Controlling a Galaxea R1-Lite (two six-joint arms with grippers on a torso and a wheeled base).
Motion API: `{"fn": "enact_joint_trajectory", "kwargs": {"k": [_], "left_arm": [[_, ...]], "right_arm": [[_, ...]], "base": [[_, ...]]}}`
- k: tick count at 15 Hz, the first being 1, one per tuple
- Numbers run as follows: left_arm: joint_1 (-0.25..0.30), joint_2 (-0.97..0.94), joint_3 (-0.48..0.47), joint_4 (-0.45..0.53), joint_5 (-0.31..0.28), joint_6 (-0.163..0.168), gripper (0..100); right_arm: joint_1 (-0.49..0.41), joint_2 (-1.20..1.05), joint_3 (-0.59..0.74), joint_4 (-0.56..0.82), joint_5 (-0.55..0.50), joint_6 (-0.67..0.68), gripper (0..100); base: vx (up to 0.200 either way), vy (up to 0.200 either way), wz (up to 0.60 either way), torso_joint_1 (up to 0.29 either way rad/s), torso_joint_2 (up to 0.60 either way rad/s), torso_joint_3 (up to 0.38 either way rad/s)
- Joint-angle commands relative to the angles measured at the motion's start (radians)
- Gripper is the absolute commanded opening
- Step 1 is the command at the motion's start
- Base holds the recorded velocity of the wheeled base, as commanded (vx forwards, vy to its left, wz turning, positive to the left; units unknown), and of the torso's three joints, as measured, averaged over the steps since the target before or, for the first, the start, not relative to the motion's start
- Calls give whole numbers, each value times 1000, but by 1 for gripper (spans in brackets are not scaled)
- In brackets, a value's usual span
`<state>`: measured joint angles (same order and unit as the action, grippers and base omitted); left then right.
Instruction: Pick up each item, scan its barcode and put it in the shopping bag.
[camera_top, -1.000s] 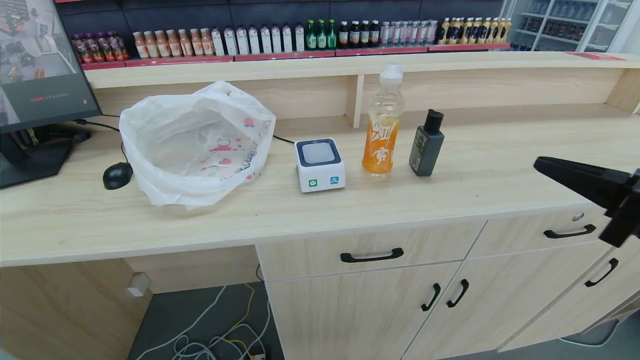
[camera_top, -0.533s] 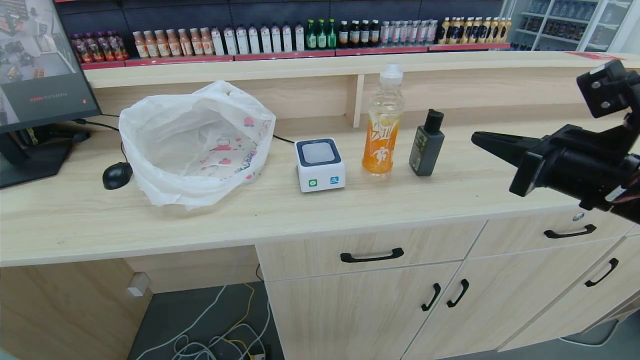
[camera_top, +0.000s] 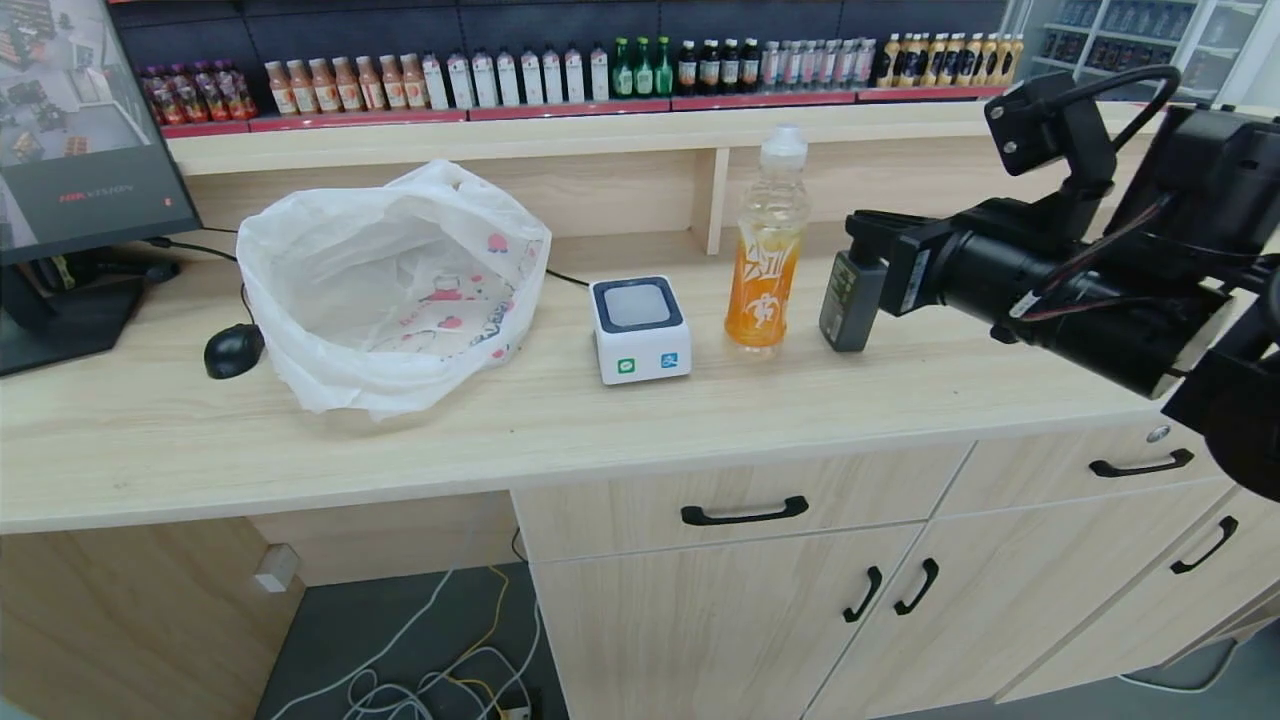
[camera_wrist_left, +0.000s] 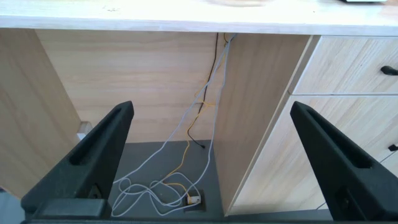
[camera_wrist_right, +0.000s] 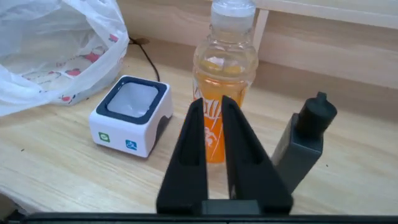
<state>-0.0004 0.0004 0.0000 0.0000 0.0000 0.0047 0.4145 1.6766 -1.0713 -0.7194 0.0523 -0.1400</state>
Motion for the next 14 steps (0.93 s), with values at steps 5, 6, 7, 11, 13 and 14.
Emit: {"fn": "enact_joint_trajectory", "kwargs": {"k": [5,6,7,11,13,14], "left_arm": [[0,0,0,0,0,0,100],[0,0,0,0,0,0,100],[0,0,0,0,0,0,100],[0,0,0,0,0,0,100],[0,0,0,0,0,0,100],[0,0,0,0,0,0,100]], "right_arm": [[35,157,-33,-236,-112,28,100],[35,164,-35,-238,-112,28,100],[35,176,-53,-239,-112,28,100],[33,284,-236,-239,-115,30,100],[33,321,-303,-238,-129,42,100],[33,347,-329,-238,-134,43,100]], "base": [[0,0,0,0,0,0],[0,0,0,0,0,0],[0,0,0,0,0,0],[0,0,0,0,0,0],[0,0,0,0,0,0],[0,0,0,0,0,0]]}}
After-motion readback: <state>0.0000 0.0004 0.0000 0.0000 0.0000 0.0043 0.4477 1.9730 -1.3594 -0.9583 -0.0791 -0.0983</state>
